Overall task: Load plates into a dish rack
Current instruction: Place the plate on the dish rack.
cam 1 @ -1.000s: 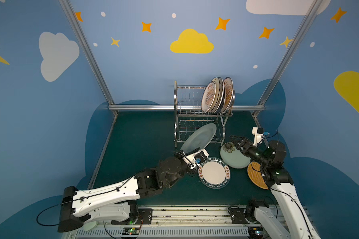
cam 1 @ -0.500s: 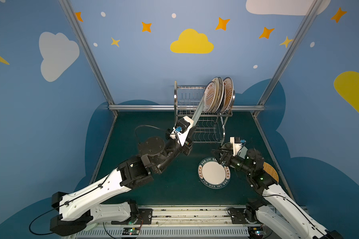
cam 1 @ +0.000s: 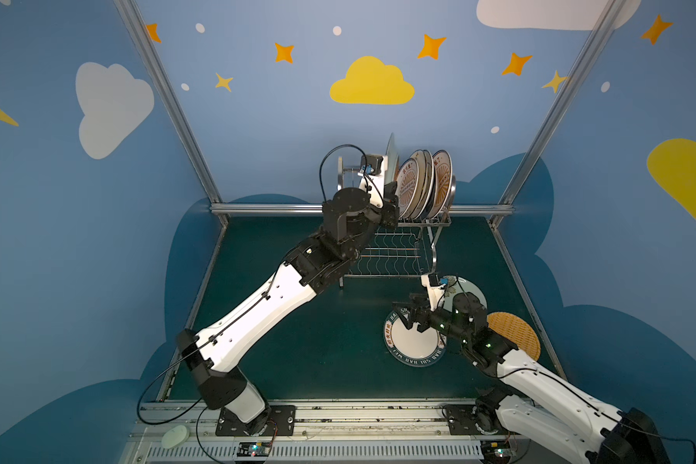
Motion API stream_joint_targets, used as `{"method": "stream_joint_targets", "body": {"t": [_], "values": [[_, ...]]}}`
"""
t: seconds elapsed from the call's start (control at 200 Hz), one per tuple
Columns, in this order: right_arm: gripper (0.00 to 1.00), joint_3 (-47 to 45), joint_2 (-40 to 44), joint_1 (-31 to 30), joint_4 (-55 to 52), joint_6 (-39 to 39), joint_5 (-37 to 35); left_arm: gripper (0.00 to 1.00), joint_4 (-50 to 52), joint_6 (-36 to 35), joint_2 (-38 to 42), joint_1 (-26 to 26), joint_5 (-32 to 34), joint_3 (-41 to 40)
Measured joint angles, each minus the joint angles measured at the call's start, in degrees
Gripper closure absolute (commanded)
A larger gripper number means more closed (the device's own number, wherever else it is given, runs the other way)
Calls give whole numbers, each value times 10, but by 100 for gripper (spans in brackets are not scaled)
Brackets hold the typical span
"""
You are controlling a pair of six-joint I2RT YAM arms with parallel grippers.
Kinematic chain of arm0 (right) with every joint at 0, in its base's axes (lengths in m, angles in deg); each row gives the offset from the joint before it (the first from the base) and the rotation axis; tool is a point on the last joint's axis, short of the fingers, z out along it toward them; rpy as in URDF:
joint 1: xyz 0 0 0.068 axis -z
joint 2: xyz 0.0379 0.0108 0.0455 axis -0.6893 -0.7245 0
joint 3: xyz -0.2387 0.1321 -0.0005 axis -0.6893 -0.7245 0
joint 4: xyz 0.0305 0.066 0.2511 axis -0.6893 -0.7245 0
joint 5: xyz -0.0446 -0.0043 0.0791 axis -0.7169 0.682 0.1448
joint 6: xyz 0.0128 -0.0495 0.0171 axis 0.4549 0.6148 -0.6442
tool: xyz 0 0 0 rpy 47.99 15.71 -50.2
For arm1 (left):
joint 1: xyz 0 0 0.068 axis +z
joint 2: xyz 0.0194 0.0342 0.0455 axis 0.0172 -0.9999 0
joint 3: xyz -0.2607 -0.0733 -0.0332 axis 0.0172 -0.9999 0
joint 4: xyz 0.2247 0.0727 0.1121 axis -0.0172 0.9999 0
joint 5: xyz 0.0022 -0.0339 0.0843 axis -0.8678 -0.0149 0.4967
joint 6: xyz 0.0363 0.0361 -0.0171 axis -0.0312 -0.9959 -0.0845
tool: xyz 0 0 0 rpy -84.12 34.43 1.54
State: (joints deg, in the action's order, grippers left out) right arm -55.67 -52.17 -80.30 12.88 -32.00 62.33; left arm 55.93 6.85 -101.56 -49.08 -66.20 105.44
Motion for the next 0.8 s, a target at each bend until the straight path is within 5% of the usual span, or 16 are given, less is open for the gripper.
{"method": "stream_joint_targets", "body": {"t": [0.576,0.801], "values": [[10,0,0,-31,0,34,-42,96,151,24,-300,49,-15,387],[10,0,-5,-34,-3,38,-49,96,169,19,-319,54,5,401]]}}
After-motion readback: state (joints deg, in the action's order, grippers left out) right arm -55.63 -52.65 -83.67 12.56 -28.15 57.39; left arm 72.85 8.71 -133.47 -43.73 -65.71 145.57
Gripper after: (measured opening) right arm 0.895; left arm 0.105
